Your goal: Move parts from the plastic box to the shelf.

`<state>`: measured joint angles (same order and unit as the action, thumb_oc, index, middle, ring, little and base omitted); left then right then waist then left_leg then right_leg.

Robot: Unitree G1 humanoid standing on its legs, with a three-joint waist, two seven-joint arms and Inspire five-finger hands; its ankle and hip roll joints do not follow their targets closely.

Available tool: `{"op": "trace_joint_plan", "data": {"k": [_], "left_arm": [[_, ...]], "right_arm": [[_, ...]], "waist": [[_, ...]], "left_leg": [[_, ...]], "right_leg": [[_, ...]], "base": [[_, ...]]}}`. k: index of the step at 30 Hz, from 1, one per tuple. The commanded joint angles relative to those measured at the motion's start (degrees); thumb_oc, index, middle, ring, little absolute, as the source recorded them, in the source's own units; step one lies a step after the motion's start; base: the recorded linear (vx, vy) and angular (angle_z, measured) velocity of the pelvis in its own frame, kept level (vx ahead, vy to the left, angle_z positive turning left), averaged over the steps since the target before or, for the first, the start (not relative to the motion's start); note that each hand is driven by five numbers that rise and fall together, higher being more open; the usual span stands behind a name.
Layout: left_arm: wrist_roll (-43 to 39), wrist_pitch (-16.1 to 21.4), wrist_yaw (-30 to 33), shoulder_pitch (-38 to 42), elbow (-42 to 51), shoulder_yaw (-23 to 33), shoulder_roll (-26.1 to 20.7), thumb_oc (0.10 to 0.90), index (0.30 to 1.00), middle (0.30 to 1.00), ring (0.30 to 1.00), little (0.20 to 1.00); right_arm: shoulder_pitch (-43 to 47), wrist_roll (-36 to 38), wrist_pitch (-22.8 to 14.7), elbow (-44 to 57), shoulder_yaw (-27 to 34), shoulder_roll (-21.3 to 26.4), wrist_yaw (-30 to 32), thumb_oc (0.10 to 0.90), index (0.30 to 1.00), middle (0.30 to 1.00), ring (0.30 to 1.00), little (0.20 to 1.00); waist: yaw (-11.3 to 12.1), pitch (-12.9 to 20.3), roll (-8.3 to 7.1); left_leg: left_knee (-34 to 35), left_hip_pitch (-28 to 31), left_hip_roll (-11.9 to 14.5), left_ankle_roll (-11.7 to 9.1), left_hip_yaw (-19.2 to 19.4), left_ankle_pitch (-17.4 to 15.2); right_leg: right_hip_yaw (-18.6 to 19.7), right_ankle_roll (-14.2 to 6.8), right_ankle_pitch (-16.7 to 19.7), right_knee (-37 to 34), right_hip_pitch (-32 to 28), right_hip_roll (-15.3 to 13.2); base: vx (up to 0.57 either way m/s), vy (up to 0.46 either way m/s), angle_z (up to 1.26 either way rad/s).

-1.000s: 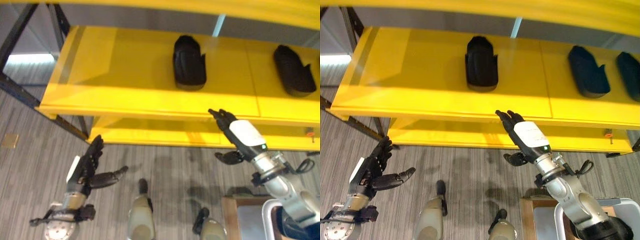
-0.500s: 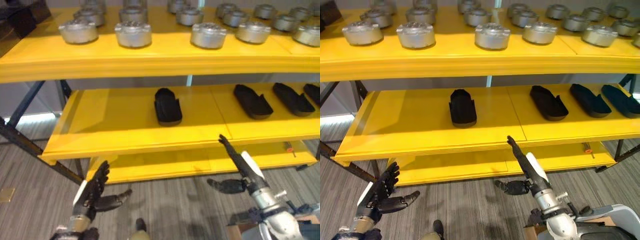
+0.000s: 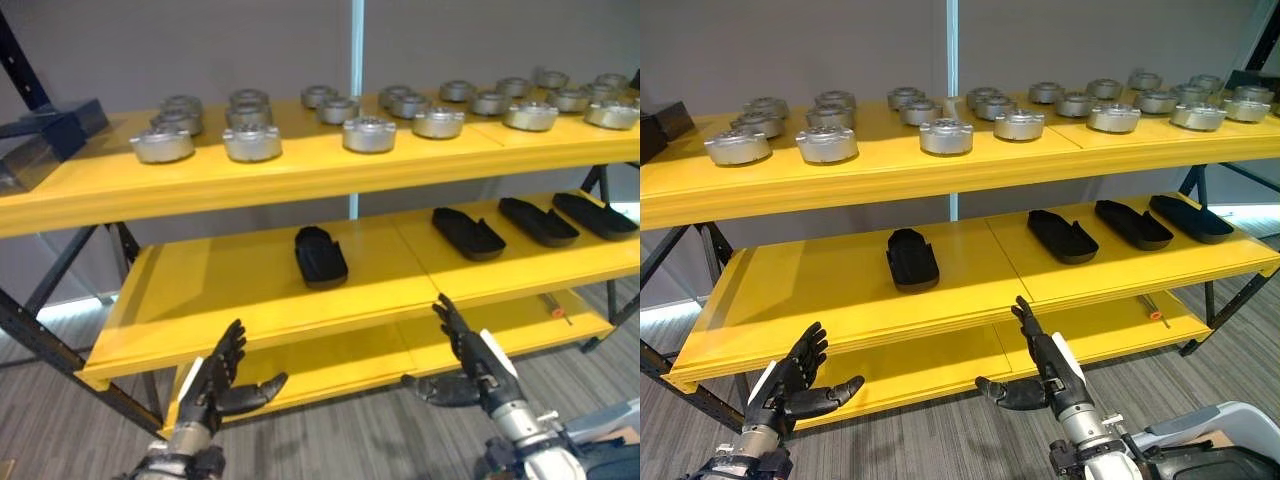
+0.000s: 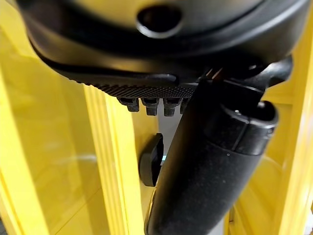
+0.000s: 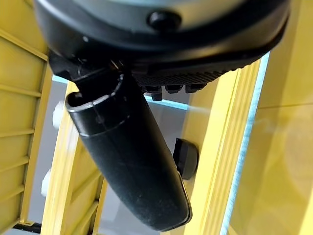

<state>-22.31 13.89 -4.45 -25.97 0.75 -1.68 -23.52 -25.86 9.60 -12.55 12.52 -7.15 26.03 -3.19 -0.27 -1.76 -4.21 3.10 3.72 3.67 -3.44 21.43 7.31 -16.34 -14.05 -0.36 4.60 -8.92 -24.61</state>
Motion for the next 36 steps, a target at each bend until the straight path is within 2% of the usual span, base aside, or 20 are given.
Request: {"op": "trace_joint_plan", "data": {"k": [1,4,5,6,7,8,9,12,13,14,17,19,20,23,28,29,31,32,33,36], "left_arm": [[-1.43,6.89,0.7,4.04,5.63,2.8,-1.37,0.9,1.0,1.0,1.0,1.0],[-0.69,7.32,2.22,7.5,5.52,1.59,-1.72,0.9,1.0,1.0,1.0,1.0],[-1.3,7.43,2.76,8.66,5.16,1.3,-1.53,0.9,1.0,1.0,1.0,1.0],[-1.43,7.35,3.33,9.71,4.59,1.09,-1.57,0.9,1.0,1.0,1.0,1.0],[-1.42,7.38,3.34,9.81,4.52,1.1,-1.55,0.9,1.0,1.0,1.0,1.0],[-1.61,7.19,3.9,10.52,4.31,1.08,-1.55,0.9,1.0,1.0,1.0,1.0],[-3.0,6.8,3.95,11.39,3.33,1.05,-1.4,0.9,1.0,1.0,1.0,1.0],[-4.88,6.34,3.4,11.21,3.86,0.3,-1.01,0.9,1.0,1.0,1.0,1.0],[-4.99,6.32,3.32,11.25,3.87,0.42,-1.02,0.9,1.0,1.0,1.0,1.0],[-5.79,6.37,3.22,10.88,4.24,0.54,-0.85,0.9,1.0,1.0,1.0,1.0],[-6.06,6.44,3.0,9.99,3.86,1.26,-0.58,0.9,1.0,1.0,1.0,1.0],[-6.75,6.69,3.07,9.36,3.53,1.3,-0.15,0.9,1.0,1.0,1.0,1.0],[-6.78,6.75,3.04,9.37,3.47,1.33,-0.09,0.9,1.0,1.0,1.0,1.0],[-7.78,7.14,2.86,8.73,4.03,1.62,0.62,0.9,1.0,1.0,1.0,1.0],[-7.77,7.19,2.24,8.94,2.96,0.41,1.41,0.9,1.0,1.0,1.0,1.0],[-7.68,7.12,1.86,8.59,2.96,-0.06,1.75,0.9,1.0,1.0,1.0,1.0],[-7.71,6.95,1.5,8.38,2.79,-0.54,2.08,0.9,1.0,1.0,1.0,1.0],[-7.79,6.85,1.22,8.49,2.79,-1.21,2.34,0.9,1.0,1.0,1.0,1.0],[-7.79,6.86,1.21,8.51,2.76,-1.3,2.38,0.9,1.0,1.0,1.0,1.0],[-7.9,6.93,1.06,9.43,2.58,-2.91,2.65,0.9,1.0,1.0,1.0,1.0]], "right_arm": [[6.95,4.51,-4.73,0.83,1.84,0.4,0.02,0.9,1.0,1.0,1.0,1.0],[7.37,4.26,-4.57,0.56,0.63,0.37,0.12,0.9,1.0,1.0,1.0,1.0],[8.48,4.34,-4.52,0.35,-0.21,0.41,0.49,0.9,1.0,1.0,1.0,1.0],[9.87,4.6,-4.48,0.2,-1.11,0.57,0.66,0.9,1.0,1.0,1.0,1.0],[9.98,4.6,-4.5,0.14,-1.11,0.57,0.67,0.9,1.0,1.0,1.0,1.0],[11.09,5.27,-4.51,0.17,-1.72,0.82,0.74,0.9,1.0,1.0,1.0,1.0],[13.69,5.89,-4.54,0.3,-2.91,1.76,0.75,0.9,1.0,1.0,1.0,1.0],[16.6,6.12,-4.58,-0.18,-4.47,2.28,0.6,0.9,1.0,1.0,1.0,1.0],[16.84,6.1,-4.63,-0.35,-4.58,2.27,0.65,0.9,1.0,1.0,1.0,1.0],[18.68,6.05,-4.62,-1.31,-5.63,1.84,0.86,0.9,1.0,1.0,1.0,1.0],[19.61,5.33,-4.86,-2.1,-6.51,1.69,1.01,0.9,1.0,1.0,1.0,1.0],[19.33,5.58,-5.05,-1.43,-6.59,2.34,0.75,0.9,1.0,1.0,1.0,1.0],[19.34,5.6,-5.03,-1.38,-6.62,2.4,0.77,0.9,1.0,1.0,1.0,1.0],[18.85,6.01,-5.48,-0.84,-5.76,3.56,0.62,0.9,1.0,1.0,1.0,1.0],[16.22,6.04,-6.43,-0.12,-2.87,5.09,1.0,0.9,1.0,1.0,1.0,1.0],[14.9,6.31,-6.92,0.05,-1.47,5.62,1.18,0.9,1.0,1.0,1.0,1.0],[13.32,6.36,-7.26,0.39,0.28,6.13,1.46,0.9,1.0,1.0,1.0,1.0],[11.98,5.93,-7.57,0.63,1.74,6.35,1.85,0.9,1.0,1.0,1.0,1.0],[11.84,5.93,-7.55,0.72,1.84,6.39,1.85,0.9,1.0,1.0,1.0,1.0],[9.83,5.28,-8.37,1.2,3.89,7.11,2.47,0.9,1.0,1.0,1.0,1.0]], "waist": [[-1.38,1.67,0.01],[-2.24,0.78,-0.12],[-1.91,0.04,0.11],[-1.27,-0.82,0.6],[-1.33,-0.93,0.61],[-0.87,-1.63,1.44],[-0.57,-2.55,1.79],[0.44,-2.55,1.88],[0.45,-2.68,1.87],[1.48,-2.1,1.64],[2.1,-1.69,1.75],[1.75,-1.72,1.97],[1.85,-1.73,2.13],[0.83,-1.92,2.97],[-1.08,-3.04,4.35],[-2.12,-3.12,4.96],[-2.82,-3.26,5.66],[-3.44,-3.43,6.36],[-3.33,-3.44,6.5],[-5.0,-4.14,7.54]], "left_leg": [[-4.56,0.1,0.11,2.85,-3.55,-7.33],[-4.82,0.24,-0.98,3.45,-2.32,-8.01],[-4.63,0.34,-0.91,3.52,-1.23,-7.8],[-4.24,0.58,-0.78,3.66,-0.09,-7.6],[-4.19,0.63,-0.8,3.66,-0.15,-7.57],[-3.79,1.31,-0.45,3.47,0.0,-8.3],[-3.8,1.28,-0.49,4.28,2.2,-8.27],[-4.13,1.3,-0.39,5.0,5.8,-8.33],[-4.23,1.36,-0.31,4.92,5.88,-8.39],[-4.28,1.04,0.32,4.24,8.48,-7.96],[-5.08,0.93,2.68,2.41,10.89,-6.56],[-6.0,0.59,5.3,0.97,11.93,-5.01],[-6.07,0.61,5.61,0.77,12.04,-4.88],[-7.23,0.55,9.73,-1.37,14.17,-2.96],[-9.54,0.12,16.06,-4.95,15.28,0.62],[-9.24,0.87,17.78,-6.54,15.91,3.19],[-8.83,1.68,19.33,-8.04,16.28,5.57],[-8.17,2.37,20.6,-9.35,16.43,7.78],[-8.06,2.47,20.77,-9.53,16.44,8.01],[-8.5,3.13,22.72,-10.64,16.73,10.91]], "right_leg": [[4.19,-0.95,15.42,-1.14,3.68,-1.83],[5.2,-0.95,20.01,-1.11,6.4,-2.65],[3.17,-0.95,21.64,-0.35,8.03,-3.23],[-0.72,-0.95,21.76,1.26,9.12,-4.35],[-0.78,-0.95,21.71,1.32,9.08,-4.38],[-5.08,-0.95,19.81,4.27,8.93,-5.52],[-10.55,-0.28,16.62,10.41,8.0,-6.8],[-15.36,0.3,13.22,15.35,6.4,-6.33],[-15.3,0.34,13.05,15.45,6.4,-6.29],[-18.17,0.41,10.98,12.41,4.65,-5.81],[-17.34,1.49,7.18,7.23,4.25,-2.83],[-16.53,2.6,5.74,5.24,4.12,-0.45],[-16.45,2.79,5.7,5.08,4.12,-0.12],[-15.11,3.89,3.39,3.2,4.58,2.94],[-13.94,6.33,0.32,2.18,4.48,7.88],[-13.37,6.87,-0.4,1.14,3.97,9.75],[-12.63,7.55,-0.99,0.34,3.65,11.6],[-11.88,8.25,-1.64,-0.1,3.44,13.16],[-11.85,8.37,-1.7,-0.15,3.38,13.38],[-10.49,9.61,-2.71,-0.51,3.39,15.65]], "base": [[-0.01,0.072,0.02],[-0.08,0.082,-0.02],[-0.15,0.062,-0.15],[-0.12,0.049,-0.43],[-0.08,0.09,-0.84],[-0.14,0.126,-1.13],[-0.17,0.139,-0.92],[-0.11,0.023,-0.4],[-0.09,-0.102,-0.34],[-0.08,-0.179,-0.45],[-0.03,-0.276,-1.03],[0.0,-0.291,-1.03],[-0.01,-0.204,-0.8],[-0.01,-0.265,-0.57],[0.02,-0.267,-0.32],[0.08,-0.268,-0.19],[0.08,-0.247,-0.28],[0.06,-0.183,-0.46],[0.05,-0.174,-0.38],[0.04,-0.163,-0.4]]}}
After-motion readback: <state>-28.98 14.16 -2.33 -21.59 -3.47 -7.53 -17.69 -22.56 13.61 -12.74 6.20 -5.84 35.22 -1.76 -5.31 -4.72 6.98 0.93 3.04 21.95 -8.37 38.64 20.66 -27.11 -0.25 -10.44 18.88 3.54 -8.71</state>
